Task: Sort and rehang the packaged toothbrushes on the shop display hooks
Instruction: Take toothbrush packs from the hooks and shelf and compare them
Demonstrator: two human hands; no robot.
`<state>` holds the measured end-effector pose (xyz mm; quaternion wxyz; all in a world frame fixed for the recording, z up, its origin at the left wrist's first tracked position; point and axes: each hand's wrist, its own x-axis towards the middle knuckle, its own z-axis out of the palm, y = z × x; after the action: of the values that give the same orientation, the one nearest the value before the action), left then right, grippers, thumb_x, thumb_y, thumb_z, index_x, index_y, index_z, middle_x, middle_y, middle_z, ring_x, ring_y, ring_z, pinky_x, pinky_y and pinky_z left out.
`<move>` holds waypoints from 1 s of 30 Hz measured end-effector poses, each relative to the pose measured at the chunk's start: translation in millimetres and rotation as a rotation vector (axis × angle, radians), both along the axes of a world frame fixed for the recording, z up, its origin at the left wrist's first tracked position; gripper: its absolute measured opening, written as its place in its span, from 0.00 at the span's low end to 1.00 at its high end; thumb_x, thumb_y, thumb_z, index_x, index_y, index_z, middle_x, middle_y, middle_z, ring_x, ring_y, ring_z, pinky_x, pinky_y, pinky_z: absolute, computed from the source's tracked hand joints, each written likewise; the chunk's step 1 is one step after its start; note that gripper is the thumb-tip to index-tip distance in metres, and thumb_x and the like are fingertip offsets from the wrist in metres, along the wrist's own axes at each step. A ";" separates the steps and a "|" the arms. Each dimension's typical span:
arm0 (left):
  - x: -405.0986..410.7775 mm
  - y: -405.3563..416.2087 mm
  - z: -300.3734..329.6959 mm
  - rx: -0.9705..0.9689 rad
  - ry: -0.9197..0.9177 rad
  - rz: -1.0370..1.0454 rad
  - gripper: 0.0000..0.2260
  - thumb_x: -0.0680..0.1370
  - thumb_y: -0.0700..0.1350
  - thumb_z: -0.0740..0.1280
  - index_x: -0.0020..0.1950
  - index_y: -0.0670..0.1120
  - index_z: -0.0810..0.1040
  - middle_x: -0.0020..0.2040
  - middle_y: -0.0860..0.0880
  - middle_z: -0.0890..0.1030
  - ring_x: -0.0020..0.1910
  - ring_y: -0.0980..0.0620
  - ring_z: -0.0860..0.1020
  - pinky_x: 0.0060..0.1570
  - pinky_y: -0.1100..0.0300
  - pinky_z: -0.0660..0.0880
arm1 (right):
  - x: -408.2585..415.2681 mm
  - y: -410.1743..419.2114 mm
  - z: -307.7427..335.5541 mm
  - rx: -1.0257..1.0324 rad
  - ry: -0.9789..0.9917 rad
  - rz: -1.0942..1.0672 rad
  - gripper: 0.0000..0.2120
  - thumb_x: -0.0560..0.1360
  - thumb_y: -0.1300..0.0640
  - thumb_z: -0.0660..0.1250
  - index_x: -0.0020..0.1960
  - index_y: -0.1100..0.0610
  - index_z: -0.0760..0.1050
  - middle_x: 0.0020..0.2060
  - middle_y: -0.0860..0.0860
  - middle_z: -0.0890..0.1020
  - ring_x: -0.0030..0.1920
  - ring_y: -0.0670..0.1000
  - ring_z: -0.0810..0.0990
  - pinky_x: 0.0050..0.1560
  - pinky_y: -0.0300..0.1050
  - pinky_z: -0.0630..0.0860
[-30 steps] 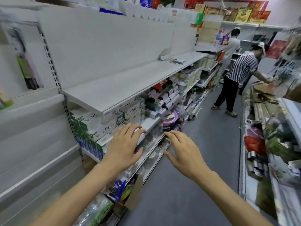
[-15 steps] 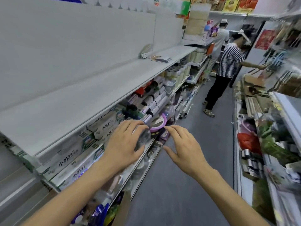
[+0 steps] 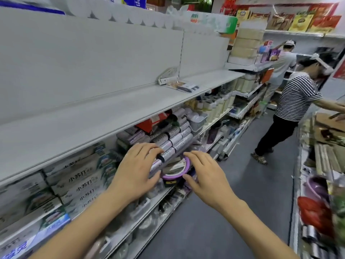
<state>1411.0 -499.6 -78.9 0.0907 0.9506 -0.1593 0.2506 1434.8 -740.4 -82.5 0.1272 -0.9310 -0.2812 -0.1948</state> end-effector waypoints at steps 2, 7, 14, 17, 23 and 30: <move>21.6 -15.0 1.8 0.001 -0.002 0.044 0.24 0.72 0.53 0.68 0.67 0.49 0.74 0.65 0.52 0.75 0.66 0.49 0.72 0.71 0.54 0.65 | 30.9 -18.2 1.2 -0.028 0.004 0.029 0.28 0.78 0.45 0.67 0.74 0.53 0.67 0.68 0.48 0.73 0.70 0.51 0.70 0.70 0.46 0.68; 69.3 -39.9 -0.2 -0.014 0.029 0.115 0.23 0.72 0.53 0.69 0.67 0.50 0.74 0.64 0.52 0.75 0.65 0.49 0.72 0.70 0.54 0.65 | 99.6 -46.2 3.1 -0.005 0.041 0.067 0.28 0.78 0.46 0.67 0.74 0.52 0.66 0.68 0.47 0.73 0.69 0.50 0.69 0.70 0.45 0.68; 157.5 -50.7 8.7 -0.003 0.006 0.161 0.22 0.73 0.54 0.65 0.66 0.51 0.74 0.64 0.53 0.76 0.65 0.50 0.72 0.69 0.54 0.66 | 208.0 -53.5 2.6 0.007 0.056 0.135 0.27 0.79 0.46 0.67 0.75 0.53 0.67 0.69 0.48 0.72 0.70 0.51 0.69 0.69 0.45 0.68; 208.1 -49.3 16.4 0.015 -0.022 0.152 0.23 0.75 0.55 0.63 0.68 0.50 0.73 0.65 0.53 0.75 0.66 0.50 0.72 0.70 0.52 0.66 | 257.5 -52.5 4.2 -0.002 0.028 0.147 0.27 0.79 0.45 0.67 0.75 0.54 0.67 0.69 0.49 0.73 0.70 0.52 0.70 0.70 0.45 0.67; 306.7 -49.6 36.2 -0.022 -0.068 0.179 0.23 0.75 0.52 0.65 0.69 0.49 0.72 0.65 0.51 0.75 0.65 0.48 0.72 0.69 0.49 0.68 | 349.7 -60.7 14.5 -0.001 0.024 0.144 0.27 0.79 0.45 0.66 0.74 0.53 0.66 0.68 0.48 0.73 0.68 0.51 0.70 0.70 0.47 0.69; 392.1 -52.9 53.6 0.027 -0.004 0.210 0.24 0.76 0.53 0.65 0.72 0.51 0.69 0.68 0.50 0.73 0.64 0.46 0.72 0.68 0.49 0.68 | 434.8 -78.9 29.4 0.069 0.038 0.141 0.25 0.79 0.47 0.66 0.73 0.53 0.67 0.67 0.49 0.73 0.68 0.51 0.71 0.68 0.49 0.71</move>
<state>1803.1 -552.5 -25.2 0.0506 0.9627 -0.0622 0.2583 1869.7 -819.2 -53.0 0.1777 -0.9075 -0.3367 -0.1774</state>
